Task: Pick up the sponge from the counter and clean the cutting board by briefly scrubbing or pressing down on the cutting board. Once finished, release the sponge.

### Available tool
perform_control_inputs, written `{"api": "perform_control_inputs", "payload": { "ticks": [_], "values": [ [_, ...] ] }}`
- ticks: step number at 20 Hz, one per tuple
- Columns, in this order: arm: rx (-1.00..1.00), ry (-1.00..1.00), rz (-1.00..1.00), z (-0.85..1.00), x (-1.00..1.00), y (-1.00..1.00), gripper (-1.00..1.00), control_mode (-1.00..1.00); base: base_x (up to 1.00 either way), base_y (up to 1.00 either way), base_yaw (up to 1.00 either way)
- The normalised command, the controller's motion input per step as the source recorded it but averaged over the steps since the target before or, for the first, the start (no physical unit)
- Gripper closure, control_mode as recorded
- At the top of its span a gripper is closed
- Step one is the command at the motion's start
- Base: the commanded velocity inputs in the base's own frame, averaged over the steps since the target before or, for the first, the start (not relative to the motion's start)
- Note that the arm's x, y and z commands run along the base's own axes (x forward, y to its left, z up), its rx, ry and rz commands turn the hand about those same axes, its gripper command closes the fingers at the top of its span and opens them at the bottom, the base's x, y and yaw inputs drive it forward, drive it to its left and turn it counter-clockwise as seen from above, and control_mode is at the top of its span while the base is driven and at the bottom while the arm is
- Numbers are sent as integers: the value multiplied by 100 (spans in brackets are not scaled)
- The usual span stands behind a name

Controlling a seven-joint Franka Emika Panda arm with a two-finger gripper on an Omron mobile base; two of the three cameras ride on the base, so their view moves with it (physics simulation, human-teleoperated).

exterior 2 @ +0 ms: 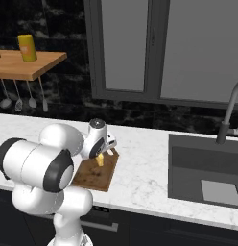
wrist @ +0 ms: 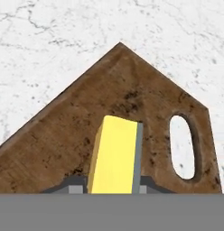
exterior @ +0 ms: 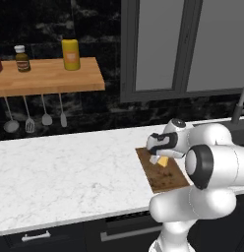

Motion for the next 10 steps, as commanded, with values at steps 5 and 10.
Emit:
{"api": "perform_control_inputs", "payload": {
  "ticks": [5, 10],
  "values": [
    [0, 4, 0, -1, -1, 2, 100, -100, 0, 0, 0],
    [0, 5, 0, -16, -43, 28, 100, -100, 0, 0, 0]
  ]
}}
